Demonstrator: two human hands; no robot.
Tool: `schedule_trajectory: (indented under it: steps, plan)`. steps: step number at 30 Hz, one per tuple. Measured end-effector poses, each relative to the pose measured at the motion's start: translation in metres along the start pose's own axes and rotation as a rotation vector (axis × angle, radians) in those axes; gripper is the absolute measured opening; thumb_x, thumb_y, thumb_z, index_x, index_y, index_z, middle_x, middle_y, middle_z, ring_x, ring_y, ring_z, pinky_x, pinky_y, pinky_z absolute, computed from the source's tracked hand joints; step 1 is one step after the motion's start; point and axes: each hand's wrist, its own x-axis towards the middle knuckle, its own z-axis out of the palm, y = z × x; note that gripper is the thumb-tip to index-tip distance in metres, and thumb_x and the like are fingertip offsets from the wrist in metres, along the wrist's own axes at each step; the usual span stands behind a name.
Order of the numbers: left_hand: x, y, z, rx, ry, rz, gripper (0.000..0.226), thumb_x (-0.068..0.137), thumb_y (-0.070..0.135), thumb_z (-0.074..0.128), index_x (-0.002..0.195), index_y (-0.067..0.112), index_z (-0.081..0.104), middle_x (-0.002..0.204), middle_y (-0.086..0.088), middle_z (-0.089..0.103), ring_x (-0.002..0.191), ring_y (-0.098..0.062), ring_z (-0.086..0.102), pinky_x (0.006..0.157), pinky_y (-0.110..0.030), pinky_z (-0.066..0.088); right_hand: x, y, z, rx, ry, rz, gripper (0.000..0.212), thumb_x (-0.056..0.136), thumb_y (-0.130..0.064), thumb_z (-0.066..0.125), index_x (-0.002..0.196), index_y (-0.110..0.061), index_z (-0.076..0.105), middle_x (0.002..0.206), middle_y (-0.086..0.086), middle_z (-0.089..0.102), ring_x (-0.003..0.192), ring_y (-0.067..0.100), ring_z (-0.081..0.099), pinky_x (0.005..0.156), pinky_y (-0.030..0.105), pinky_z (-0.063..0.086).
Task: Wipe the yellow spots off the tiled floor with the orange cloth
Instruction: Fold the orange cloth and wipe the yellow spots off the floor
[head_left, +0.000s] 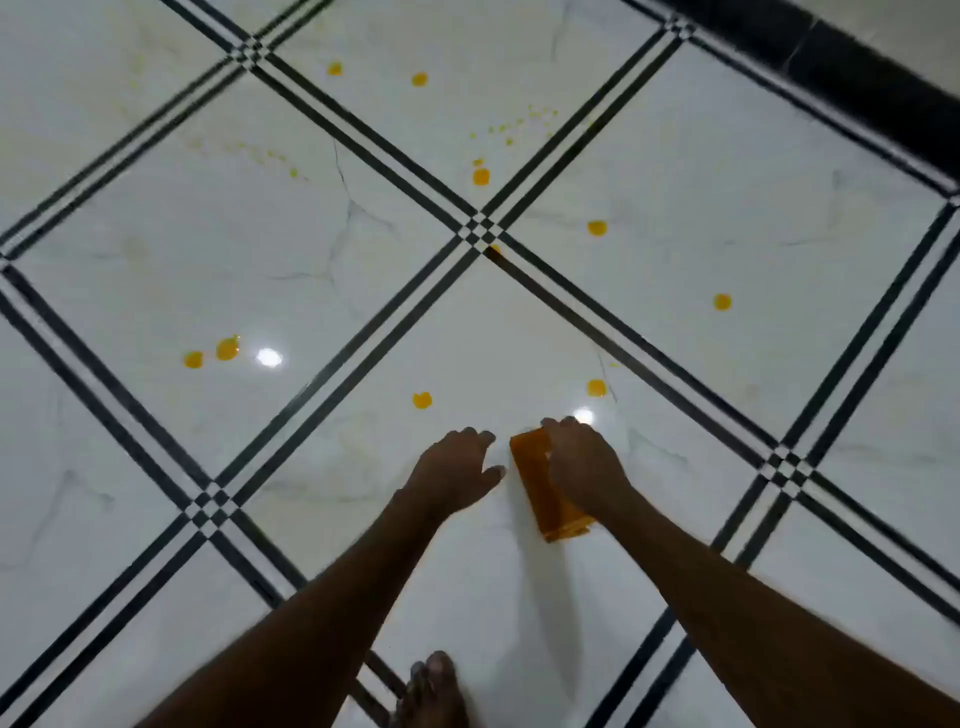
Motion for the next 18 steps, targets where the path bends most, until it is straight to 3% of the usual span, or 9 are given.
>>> schedule_trajectory:
  steps: [3,7,13,16,18]
  plan:
    - [0.032,-0.012,0.016,0.030,-0.002,0.029,0.057,0.097,0.042,0.054,0.147,0.017,0.042,0.136,-0.008,0.052,0.127,-0.026,0.050,0.102,-0.039,0.045,0.025,0.009,0.029,-0.076,0.094,-0.031,0.048,0.097,-0.016,0.057,0.143,-0.012,0.043,0.131,0.011,0.052,0.118,0.027,0.052,0.079,0.030,0.044]
    - [0.059,-0.019,0.022,0.065,0.060,0.126,0.046,0.093,0.035,0.059,0.137,0.022,0.050,0.122,-0.004,0.056,0.115,-0.021,0.056,0.086,-0.033,0.046,0.050,0.016,0.047,-0.196,0.181,-0.054,0.029,0.096,-0.024,0.059,0.122,-0.011,0.057,0.120,0.009,0.062,0.110,0.026,0.056,0.083,0.030,0.043]
    - [0.085,-0.022,0.006,-0.013,-0.003,0.179,0.045,0.081,0.026,0.076,0.125,0.025,0.065,0.107,-0.002,0.067,0.097,-0.018,0.062,0.080,-0.028,0.045,0.077,0.006,0.023,-0.049,0.002,-0.084,0.016,0.092,-0.014,0.067,0.107,-0.010,0.064,0.108,0.009,0.070,0.098,0.026,0.067,0.072,0.027,0.043]
    - [0.091,-0.014,-0.006,-0.176,-0.090,0.160,0.044,0.076,0.019,0.083,0.118,0.015,0.069,0.108,-0.004,0.072,0.093,-0.017,0.066,0.081,-0.024,0.046,0.084,0.000,-0.002,0.017,-0.076,-0.133,0.012,0.083,-0.010,0.074,0.094,-0.008,0.073,0.103,0.010,0.074,0.096,0.027,0.069,0.077,0.030,0.052]
    - [0.094,-0.010,-0.016,-0.223,-0.141,0.132,0.039,0.075,0.018,0.085,0.110,0.010,0.071,0.106,-0.006,0.074,0.092,-0.017,0.066,0.083,-0.026,0.048,0.087,-0.005,-0.021,0.051,-0.078,-0.165,0.009,0.079,-0.010,0.078,0.088,-0.012,0.076,0.093,0.001,0.071,0.094,0.023,0.068,0.073,0.026,0.047]
